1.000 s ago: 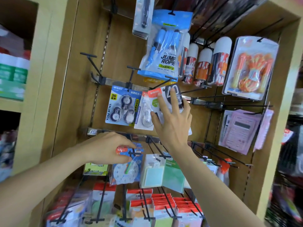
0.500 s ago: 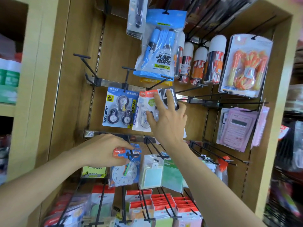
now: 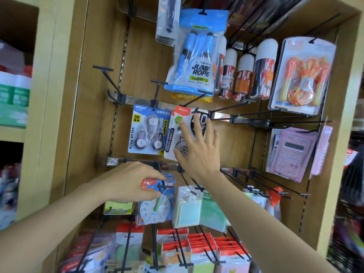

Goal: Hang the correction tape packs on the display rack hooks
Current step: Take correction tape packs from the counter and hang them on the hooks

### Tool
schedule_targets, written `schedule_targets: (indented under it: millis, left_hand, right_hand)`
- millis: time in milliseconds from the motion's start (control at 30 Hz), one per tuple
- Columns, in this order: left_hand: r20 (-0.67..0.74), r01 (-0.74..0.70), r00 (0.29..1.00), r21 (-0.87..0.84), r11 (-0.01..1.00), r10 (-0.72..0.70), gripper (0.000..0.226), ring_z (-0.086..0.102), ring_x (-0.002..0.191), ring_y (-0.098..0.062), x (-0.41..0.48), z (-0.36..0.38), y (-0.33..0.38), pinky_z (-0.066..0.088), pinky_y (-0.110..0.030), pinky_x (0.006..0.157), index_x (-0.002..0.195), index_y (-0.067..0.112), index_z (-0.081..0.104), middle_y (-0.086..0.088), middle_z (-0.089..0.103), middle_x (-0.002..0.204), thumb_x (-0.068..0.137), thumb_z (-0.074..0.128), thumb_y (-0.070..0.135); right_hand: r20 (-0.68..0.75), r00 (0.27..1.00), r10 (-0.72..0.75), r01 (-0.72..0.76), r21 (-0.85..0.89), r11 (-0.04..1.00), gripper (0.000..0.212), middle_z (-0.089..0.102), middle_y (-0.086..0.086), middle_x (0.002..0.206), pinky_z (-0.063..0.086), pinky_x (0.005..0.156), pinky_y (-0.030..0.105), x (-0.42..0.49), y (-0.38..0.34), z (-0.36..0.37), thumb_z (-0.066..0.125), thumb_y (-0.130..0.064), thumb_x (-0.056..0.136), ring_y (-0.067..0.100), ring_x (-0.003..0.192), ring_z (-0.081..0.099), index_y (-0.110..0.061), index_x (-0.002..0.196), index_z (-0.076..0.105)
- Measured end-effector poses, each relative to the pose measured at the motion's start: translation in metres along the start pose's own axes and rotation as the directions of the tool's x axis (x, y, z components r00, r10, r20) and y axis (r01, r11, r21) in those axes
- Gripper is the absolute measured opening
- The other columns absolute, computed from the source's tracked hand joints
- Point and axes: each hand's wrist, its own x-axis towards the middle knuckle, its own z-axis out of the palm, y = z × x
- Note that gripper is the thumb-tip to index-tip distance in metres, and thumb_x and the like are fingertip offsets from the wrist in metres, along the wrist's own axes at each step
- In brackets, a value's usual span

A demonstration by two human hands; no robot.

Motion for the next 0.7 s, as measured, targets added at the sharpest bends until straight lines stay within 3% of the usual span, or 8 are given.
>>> schedule_targets:
  millis: [167, 367, 467, 567, 700]
  left_hand:
    - [-0.014, -0.004, 1.000, 0.004, 1.000, 0.004, 0.049, 0.059, 0.111, 0.006, 0.001, 0.002, -0.001, 0.052, -0.029, 0.094, 0.132, 0.044, 0.061, 0.027, 0.064, 0.127, 0.086, 0.063, 0.059]
    - [-0.016, 0.005, 1.000, -0.013, 1.000, -0.006, 0.043, 0.062, 0.109, 0.000, 0.002, 0.004, -0.003, 0.054, -0.036, 0.091, 0.127, 0.048, 0.061, 0.023, 0.067, 0.123, 0.085, 0.064, 0.056]
    - [-0.010, 0.010, 1.000, 0.002, 1.000, -0.010, 0.045, 0.062, 0.110, 0.002, 0.002, 0.004, -0.005, 0.054, -0.035, 0.091, 0.129, 0.049, 0.059, 0.025, 0.066, 0.125, 0.085, 0.064, 0.058]
    - [0.000, 0.010, 1.000, 0.022, 1.000, -0.010, 0.049, 0.062, 0.109, 0.002, 0.003, 0.002, -0.005, 0.054, -0.035, 0.089, 0.130, 0.048, 0.059, 0.025, 0.066, 0.125, 0.083, 0.063, 0.062]
    - [-0.028, -0.016, 0.999, 0.059, 0.998, 0.017, 0.047, 0.061, 0.109, -0.002, 0.003, 0.002, -0.007, 0.053, -0.033, 0.090, 0.128, 0.046, 0.062, 0.024, 0.066, 0.124, 0.084, 0.065, 0.061]
  right_hand:
    - [0.078, 0.997, 0.029, -0.033, 0.052, 0.998, 0.077, 0.011, 0.011, 0.165, 0.017, 0.116, 0.062, 0.015, -0.002, 0.018, 0.041, -0.064, 0.089, 0.044, 0.149, 0.009, -0.036, 0.156, 0.014]
    - [0.319, 0.947, 0.033, -0.067, 0.098, 0.993, 0.078, -0.003, 0.005, 0.167, 0.003, 0.118, 0.061, 0.049, 0.001, 0.044, 0.039, -0.069, 0.091, 0.040, 0.151, -0.003, -0.037, 0.157, 0.010]
    - [0.442, 0.897, 0.001, -0.087, 0.175, 0.981, 0.082, -0.008, 0.001, 0.167, 0.009, 0.117, 0.060, 0.065, 0.007, 0.056, 0.043, -0.069, 0.091, 0.036, 0.151, 0.003, -0.041, 0.157, 0.004]
    - [0.500, 0.865, -0.048, -0.089, 0.248, 0.965, 0.081, 0.001, 0.001, 0.167, 0.015, 0.117, 0.057, 0.070, 0.014, 0.048, 0.048, -0.066, 0.091, 0.033, 0.152, 0.006, -0.040, 0.157, 0.007]
    - [0.397, 0.907, -0.140, -0.033, 0.397, 0.917, 0.074, 0.018, 0.005, 0.165, 0.028, 0.114, 0.050, 0.033, 0.008, 0.014, 0.058, -0.053, 0.092, 0.031, 0.147, 0.025, -0.031, 0.155, 0.026]
